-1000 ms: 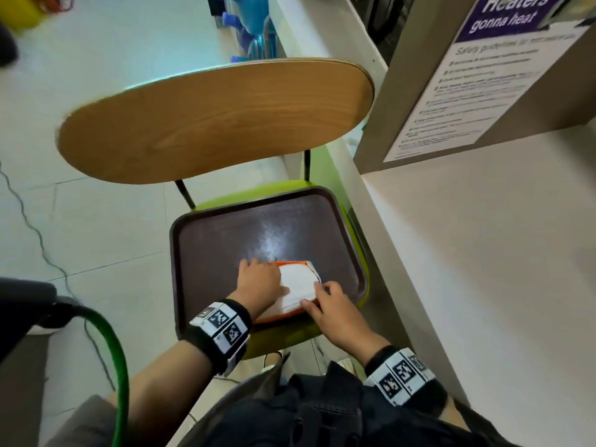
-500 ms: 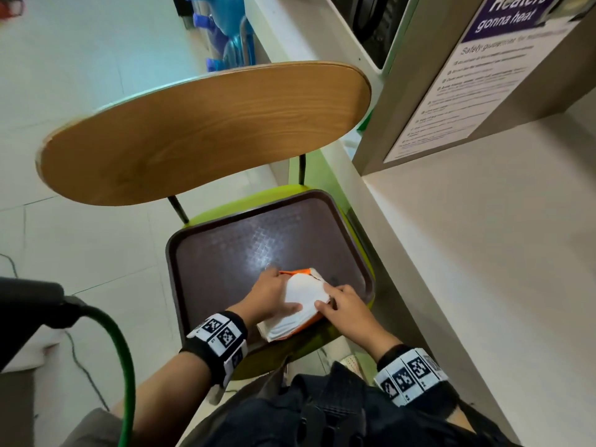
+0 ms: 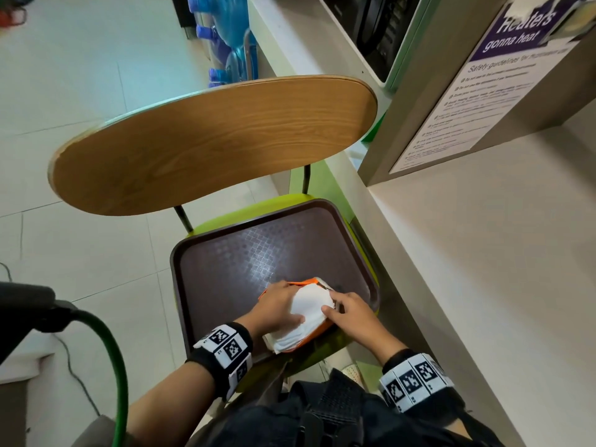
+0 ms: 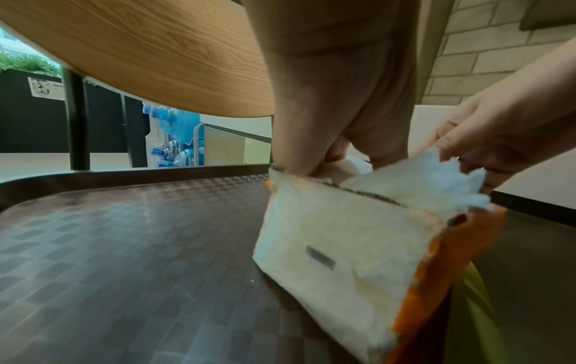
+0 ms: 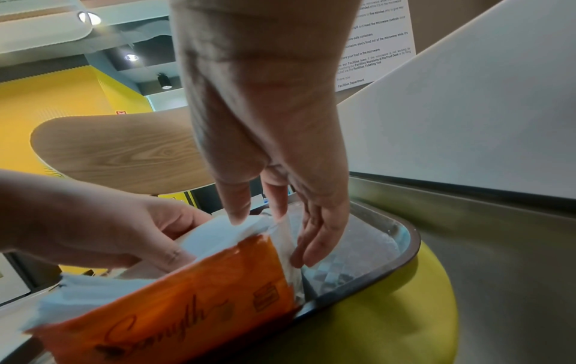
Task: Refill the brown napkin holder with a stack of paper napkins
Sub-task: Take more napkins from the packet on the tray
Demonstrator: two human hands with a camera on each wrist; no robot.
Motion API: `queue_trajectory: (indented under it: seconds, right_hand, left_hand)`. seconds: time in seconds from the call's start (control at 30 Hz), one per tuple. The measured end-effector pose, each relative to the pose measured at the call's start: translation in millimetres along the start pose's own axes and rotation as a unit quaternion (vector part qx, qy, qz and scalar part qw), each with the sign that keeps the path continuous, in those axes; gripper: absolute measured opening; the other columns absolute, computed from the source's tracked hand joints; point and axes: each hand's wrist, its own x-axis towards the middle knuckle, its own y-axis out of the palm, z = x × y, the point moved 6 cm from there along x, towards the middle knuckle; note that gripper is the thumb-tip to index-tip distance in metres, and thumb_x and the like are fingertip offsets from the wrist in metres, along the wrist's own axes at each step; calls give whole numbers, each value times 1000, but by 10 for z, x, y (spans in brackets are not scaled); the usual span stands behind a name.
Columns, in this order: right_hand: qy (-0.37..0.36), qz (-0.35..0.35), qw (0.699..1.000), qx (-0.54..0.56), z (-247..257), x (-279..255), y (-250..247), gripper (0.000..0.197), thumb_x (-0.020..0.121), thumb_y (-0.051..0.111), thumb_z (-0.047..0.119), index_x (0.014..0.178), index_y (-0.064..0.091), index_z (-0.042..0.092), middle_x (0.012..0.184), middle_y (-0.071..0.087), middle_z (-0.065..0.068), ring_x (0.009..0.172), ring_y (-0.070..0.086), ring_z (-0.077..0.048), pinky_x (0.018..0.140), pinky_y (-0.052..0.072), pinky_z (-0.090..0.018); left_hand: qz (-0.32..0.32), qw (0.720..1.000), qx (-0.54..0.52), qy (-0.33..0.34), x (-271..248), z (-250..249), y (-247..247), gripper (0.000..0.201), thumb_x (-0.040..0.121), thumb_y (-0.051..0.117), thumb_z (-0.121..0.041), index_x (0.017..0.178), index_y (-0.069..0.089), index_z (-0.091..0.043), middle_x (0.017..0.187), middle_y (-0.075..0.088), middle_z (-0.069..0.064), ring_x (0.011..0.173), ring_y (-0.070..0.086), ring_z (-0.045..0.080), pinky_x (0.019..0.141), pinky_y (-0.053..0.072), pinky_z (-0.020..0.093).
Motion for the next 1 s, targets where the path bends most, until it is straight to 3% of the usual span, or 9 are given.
queue_trajectory:
  seconds: [0.13, 0.23, 0.37, 0.53, 0.67, 0.87, 1.0]
  right_hand:
    - [-7, 2, 1000, -2, -12, 8, -11, 54, 92, 57, 35, 143, 44, 21, 135, 46, -11, 126, 48, -28, 107, 39, -36]
    - [-5, 2, 1000, 3, -19, 7, -30, 57, 91, 59, 35, 143, 43, 22, 133, 46, -10, 124, 50, -28, 107, 41, -36]
    - [-12, -13, 1000, 2, -30, 26, -72, 56, 87, 66, 30, 139, 49, 19, 132, 49, -9, 118, 54, -25, 104, 44, -34]
    - [-35, -50, 998, -6, -11, 40, -125, 45, 83, 71, 24, 126, 61, 14, 126, 55, -8, 107, 60, -22, 96, 47, -29]
    - [-43, -46, 998, -8, -10, 48, -113, 46, 84, 70, 24, 128, 61, 16, 125, 55, -8, 107, 60, -21, 98, 48, -30]
    - [-48, -45, 998, -10, -19, 53, -95, 43, 86, 68, 25, 128, 60, 18, 126, 54, -6, 110, 59, -21, 97, 47, -29]
    - [-54, -49, 997, -13, -21, 57, -94, 42, 86, 68, 25, 126, 61, 17, 125, 55, -7, 107, 60, -21, 95, 47, -27]
  left_hand:
    - [17, 1000, -17, 14, 6, -26, -17, 65, 77, 71, -30, 138, 49, -22, 134, 55, 4, 122, 48, 24, 104, 42, 36]
    - [28, 998, -47, 19, 3, -14, -22, 53, 76, 71, -21, 126, 53, -25, 123, 61, -1, 111, 56, 19, 92, 50, 34]
    - [20, 996, -80, 26, -38, 1, -41, 49, 76, 65, -18, 118, 47, -36, 113, 65, -4, 99, 63, 17, 83, 57, 40]
    - [-37, 996, -64, 54, -110, -24, -57, 59, 81, 66, -19, 137, 51, -28, 128, 63, -3, 116, 58, 17, 96, 49, 34]
    - [-39, 997, -40, 50, -96, -45, -51, 59, 80, 64, -23, 137, 52, -31, 128, 64, 0, 116, 58, 20, 97, 49, 39]
    - [-36, 999, 31, 3, 4, -50, 6, 53, 82, 66, -24, 133, 55, -20, 127, 61, 7, 114, 56, 27, 96, 50, 41]
    - [-14, 998, 58, -35, 51, -50, 35, 52, 81, 66, -26, 132, 55, -17, 125, 54, 11, 117, 46, 30, 98, 46, 42]
